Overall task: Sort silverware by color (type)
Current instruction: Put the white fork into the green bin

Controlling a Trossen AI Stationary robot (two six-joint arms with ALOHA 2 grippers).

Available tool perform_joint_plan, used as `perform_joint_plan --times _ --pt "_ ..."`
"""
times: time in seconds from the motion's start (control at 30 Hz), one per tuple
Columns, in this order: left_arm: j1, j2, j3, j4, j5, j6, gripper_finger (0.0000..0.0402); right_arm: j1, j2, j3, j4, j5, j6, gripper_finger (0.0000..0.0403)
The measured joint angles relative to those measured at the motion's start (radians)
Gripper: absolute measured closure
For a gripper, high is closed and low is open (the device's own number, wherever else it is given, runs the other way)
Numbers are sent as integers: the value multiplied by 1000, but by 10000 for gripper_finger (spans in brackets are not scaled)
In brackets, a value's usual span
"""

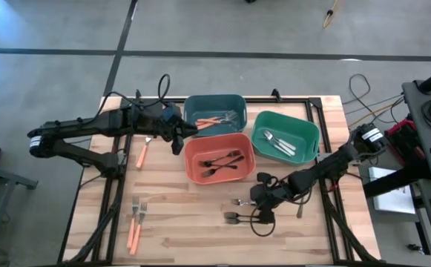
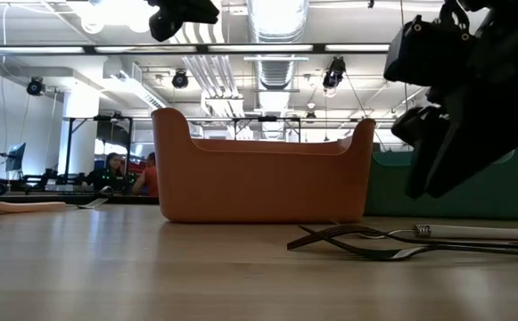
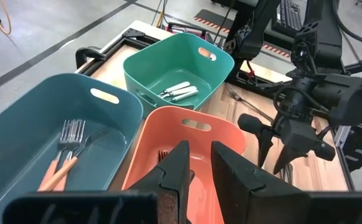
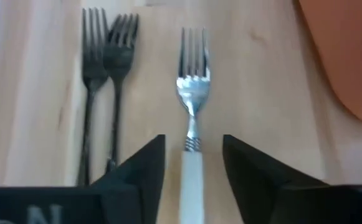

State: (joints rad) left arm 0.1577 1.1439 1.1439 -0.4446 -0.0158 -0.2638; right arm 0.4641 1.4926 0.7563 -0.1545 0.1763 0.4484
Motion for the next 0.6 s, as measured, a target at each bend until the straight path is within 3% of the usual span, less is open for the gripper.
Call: perform_joint_plan --times 0.23,0.6 --pt "0 0 0 -3 0 -8 352 0 88 -4 136 -35 -3 202" --pt "0 0 0 -8 0 -8 352 0 133 -13 204 -39 -5 210"
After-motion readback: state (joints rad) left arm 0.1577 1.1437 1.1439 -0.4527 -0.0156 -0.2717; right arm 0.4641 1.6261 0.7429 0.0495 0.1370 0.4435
